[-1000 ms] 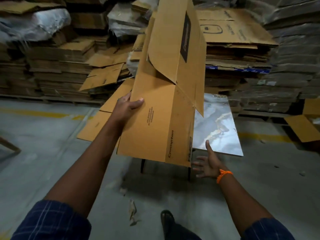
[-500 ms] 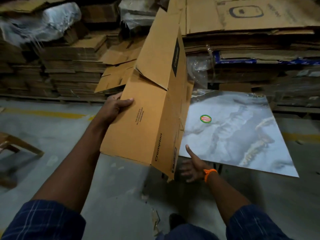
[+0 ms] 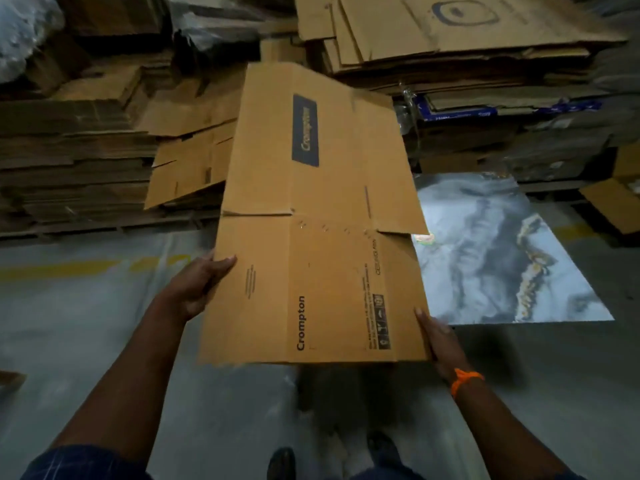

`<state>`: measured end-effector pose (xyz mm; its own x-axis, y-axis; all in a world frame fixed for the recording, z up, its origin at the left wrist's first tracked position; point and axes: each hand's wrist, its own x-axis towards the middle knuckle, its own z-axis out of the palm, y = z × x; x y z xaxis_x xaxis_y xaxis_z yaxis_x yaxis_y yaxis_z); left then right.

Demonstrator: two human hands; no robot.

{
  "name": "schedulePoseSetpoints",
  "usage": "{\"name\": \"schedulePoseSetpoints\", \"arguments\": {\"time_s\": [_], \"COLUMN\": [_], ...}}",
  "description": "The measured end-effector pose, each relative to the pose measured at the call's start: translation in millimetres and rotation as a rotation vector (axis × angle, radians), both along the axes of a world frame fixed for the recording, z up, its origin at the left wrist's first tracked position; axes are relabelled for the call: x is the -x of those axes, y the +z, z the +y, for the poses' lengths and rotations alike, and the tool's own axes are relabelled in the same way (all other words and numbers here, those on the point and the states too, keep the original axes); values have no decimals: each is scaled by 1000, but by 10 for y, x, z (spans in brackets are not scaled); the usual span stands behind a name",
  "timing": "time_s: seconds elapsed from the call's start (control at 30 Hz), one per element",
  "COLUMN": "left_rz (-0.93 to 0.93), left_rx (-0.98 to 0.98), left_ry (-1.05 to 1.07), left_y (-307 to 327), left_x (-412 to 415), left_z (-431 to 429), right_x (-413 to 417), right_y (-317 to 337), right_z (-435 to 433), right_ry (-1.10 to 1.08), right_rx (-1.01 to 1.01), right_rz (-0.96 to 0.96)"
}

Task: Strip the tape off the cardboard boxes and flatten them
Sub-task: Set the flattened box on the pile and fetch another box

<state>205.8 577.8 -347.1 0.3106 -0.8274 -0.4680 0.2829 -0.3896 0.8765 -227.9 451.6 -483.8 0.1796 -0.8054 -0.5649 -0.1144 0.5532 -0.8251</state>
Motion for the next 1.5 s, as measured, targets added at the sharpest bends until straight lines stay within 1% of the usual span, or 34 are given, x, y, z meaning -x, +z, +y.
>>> {"name": "schedulePoseSetpoints", "arguments": {"time_s": [0.07,0.13,0.17,0.23,0.27,0.37,0.5,0.57,0.63,0.7,0.73,0.83,0.93,1.0,1.03,1.07,1.13,1.17,1.2,1.27,1.3,1.4,1.5], "left_rz": [-27,-125,-210,-436,-504,-540,-624,-618,-565,-451,-418,-394,-383,-257,-174,-96,40,51,10,-186,-250,-336,-340], "left_rx": [-116,-218,-280,-415,-449,-457,-400,-352,-345,-360,-361,-321,-332,-355,-359,-367,-407,-419,-412,-384,-356,-285,-250], "left_ry": [-27,-5,10,2,-12,18,21,-46,-152,-213,-207,-161,-65,22,30,11,-27,-24,4,148,202,224,249], "left_y": [-433,-843,-1043,-1425,-1588,-1806,-1937,-2049,-2192,-2307,-2327,-2324,-2248,-2176,-2159,-2153,-2141,-2129,-2098,-2031,-1977,-1846,-1620], "left_x": [-192,-281,-319,-381,-421,-510,-653,-756,-854,-882,-850,-751,-699,-704,-727,-758,-772,-745,-695,-596,-574,-635,-691], "left_z": [18,9,-4,-40,-52,-53,-93,-85,-44,-31,-36,-81,-95,-95,-89,-83,-41,-34,-30,-11,26,274,681], "right_x": [-1,-48,-82,-176,-225,-366,-559,-648,-644,-591,-562,-529,-485,-437,-437,-446,-509,-563,-610,-700,-736,-797,-857], "right_y": [-146,-337,-441,-589,-637,-669,-616,-656,-782,-859,-902,-901,-827,-818,-803,-806,-825,-809,-799,-746,-703,-515,-277], "right_z": [332,620,712,806,797,655,381,274,207,195,192,145,-42,-193,-250,-294,-310,-271,-206,-41,64,426,743], "right_ry": [-64,-86,-81,-55,-55,-56,46,53,64,157,195,196,184,152,132,123,112,95,58,-32,-57,-91,-74], "right_rx": [25,27,18,28,43,112,193,216,203,159,138,47,-146,-243,-270,-277,-232,-184,-134,-25,35,155,206], "right_rz": [119,206,266,400,450,547,606,652,729,711,659,524,423,300,244,215,246,265,280,308,312,337,353]}}
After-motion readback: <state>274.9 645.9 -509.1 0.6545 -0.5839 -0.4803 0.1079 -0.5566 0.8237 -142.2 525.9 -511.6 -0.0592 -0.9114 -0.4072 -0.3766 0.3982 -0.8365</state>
